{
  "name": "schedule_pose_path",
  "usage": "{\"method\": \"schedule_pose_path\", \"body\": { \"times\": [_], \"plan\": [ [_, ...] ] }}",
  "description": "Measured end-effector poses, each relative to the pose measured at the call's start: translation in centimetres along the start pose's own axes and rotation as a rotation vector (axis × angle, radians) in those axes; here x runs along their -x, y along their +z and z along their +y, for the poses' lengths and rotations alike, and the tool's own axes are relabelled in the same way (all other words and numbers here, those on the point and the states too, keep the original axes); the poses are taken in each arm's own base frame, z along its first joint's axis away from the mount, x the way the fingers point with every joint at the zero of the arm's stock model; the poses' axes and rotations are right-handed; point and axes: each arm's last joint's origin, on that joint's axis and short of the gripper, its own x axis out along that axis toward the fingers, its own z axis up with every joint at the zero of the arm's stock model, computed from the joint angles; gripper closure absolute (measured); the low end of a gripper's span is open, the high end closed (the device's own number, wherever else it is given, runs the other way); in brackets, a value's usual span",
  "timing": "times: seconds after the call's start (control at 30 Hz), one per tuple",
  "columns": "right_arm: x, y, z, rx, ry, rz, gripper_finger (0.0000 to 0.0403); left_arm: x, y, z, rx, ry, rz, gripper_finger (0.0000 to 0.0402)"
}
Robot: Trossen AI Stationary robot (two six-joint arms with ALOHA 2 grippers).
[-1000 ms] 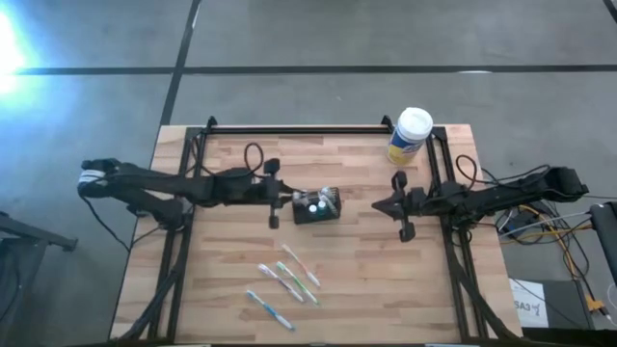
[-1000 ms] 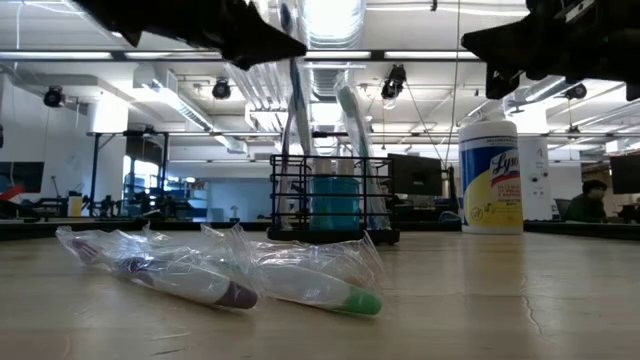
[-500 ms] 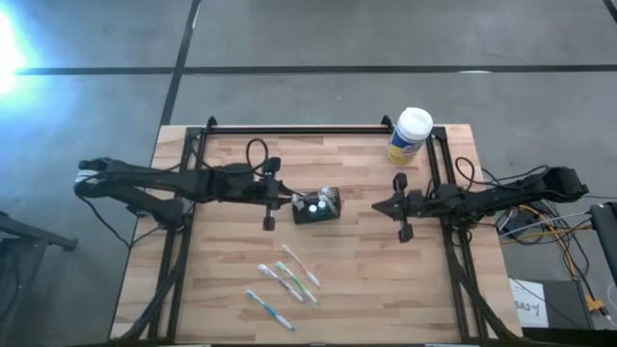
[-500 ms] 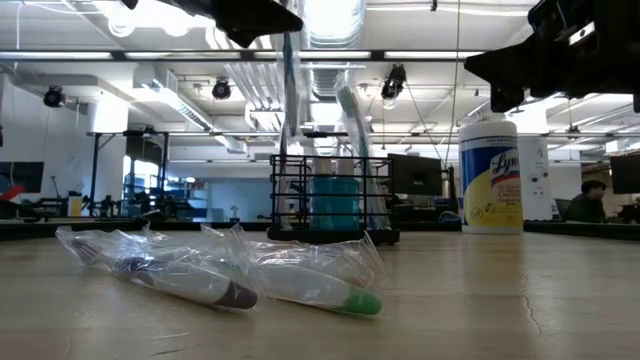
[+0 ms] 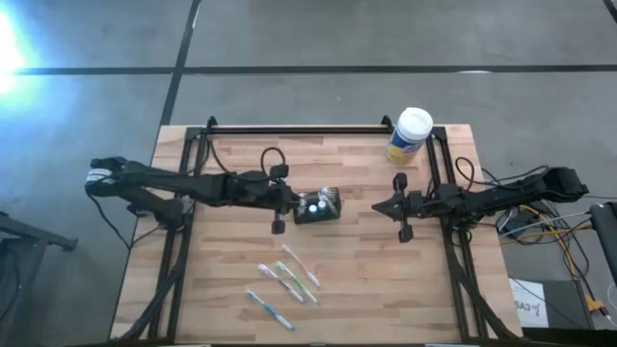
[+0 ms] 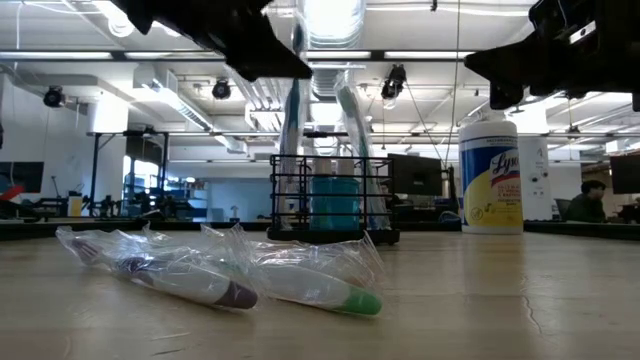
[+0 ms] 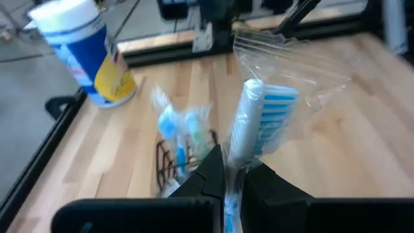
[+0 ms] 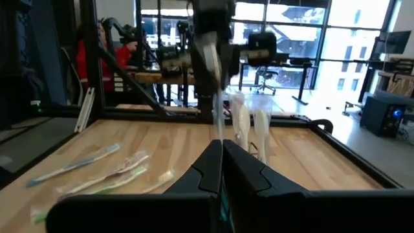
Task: Pick & Place toothbrushing station
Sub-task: Put the top blue toothbrush into the black wire organizer
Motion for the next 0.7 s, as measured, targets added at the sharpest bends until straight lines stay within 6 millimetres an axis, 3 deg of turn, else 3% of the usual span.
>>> {"method": "schedule_pose_path", "body": {
  "times": [0.3, 0.53, 0.7],
  "plan": [
    [-0.2, 0.5, 0.0, 0.000, 0.002, -0.013, 0.0394, -2.5, -3.4, -0.8, 0.023, 0.036, 0.042, 0.0386],
    [-0.2, 0.5, 0.0, 0.006, 0.002, -0.012, 0.0394, -1.9, -5.6, -1.0, 0.038, 0.043, 0.012, 0.0386],
    [-0.3, 0.5, 0.0, 0.011, 0.002, -0.009, 0.0394, -1.6, -6.1, -1.0, 0.050, 0.065, 0.016, 0.0359]
  ]
}}
